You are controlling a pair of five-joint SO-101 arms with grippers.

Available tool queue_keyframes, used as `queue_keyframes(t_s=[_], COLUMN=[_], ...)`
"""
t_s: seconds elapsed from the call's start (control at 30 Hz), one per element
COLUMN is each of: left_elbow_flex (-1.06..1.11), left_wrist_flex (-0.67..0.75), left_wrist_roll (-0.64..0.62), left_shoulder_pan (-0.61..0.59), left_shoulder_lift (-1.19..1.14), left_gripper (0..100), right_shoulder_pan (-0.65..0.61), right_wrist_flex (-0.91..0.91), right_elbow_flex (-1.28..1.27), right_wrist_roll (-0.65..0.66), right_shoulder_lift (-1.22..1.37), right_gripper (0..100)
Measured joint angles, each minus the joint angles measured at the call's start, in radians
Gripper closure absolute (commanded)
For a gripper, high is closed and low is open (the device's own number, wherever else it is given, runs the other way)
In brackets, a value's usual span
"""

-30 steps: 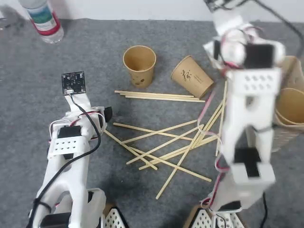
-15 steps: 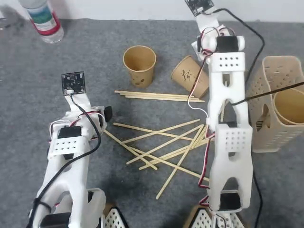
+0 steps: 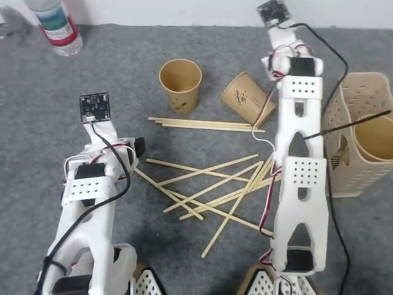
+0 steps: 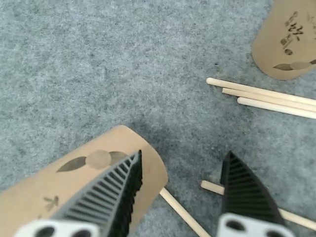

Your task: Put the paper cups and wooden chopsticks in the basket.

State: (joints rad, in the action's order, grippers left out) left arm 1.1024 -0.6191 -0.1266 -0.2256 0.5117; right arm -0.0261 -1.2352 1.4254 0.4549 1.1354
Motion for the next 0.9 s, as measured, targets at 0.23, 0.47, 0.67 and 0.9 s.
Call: queue_keyframes(t_s=[0.23, 0.47, 0.67, 0.9], left_elbow_flex=[0.000, 0.000, 0.000, 0.000], left_wrist_flex=[0.000, 0.000, 0.000, 0.000], left_wrist_roll=[0.000, 0.000, 0.000, 0.000], left_shoulder_pan=[0.000, 0.000, 0.000, 0.000], left_shoulder_lift=[0.000, 0.000, 0.000, 0.000], left_gripper=[74, 74, 74, 74], right_shoulder_pan=[0.011, 0.040, 0.037, -0.009], right_wrist_flex=[-0.054, -0.052, 0.110, 0.324], right_elbow_flex=[-0.005, -0.005, -0.020, -0.158], right_wrist_roll=[0.110, 0.121, 0.107, 0.103], right_shoulder_lift=[0.000, 0.000, -0.002, 0.000], right_gripper=[75.0, 75.0, 75.0, 75.0])
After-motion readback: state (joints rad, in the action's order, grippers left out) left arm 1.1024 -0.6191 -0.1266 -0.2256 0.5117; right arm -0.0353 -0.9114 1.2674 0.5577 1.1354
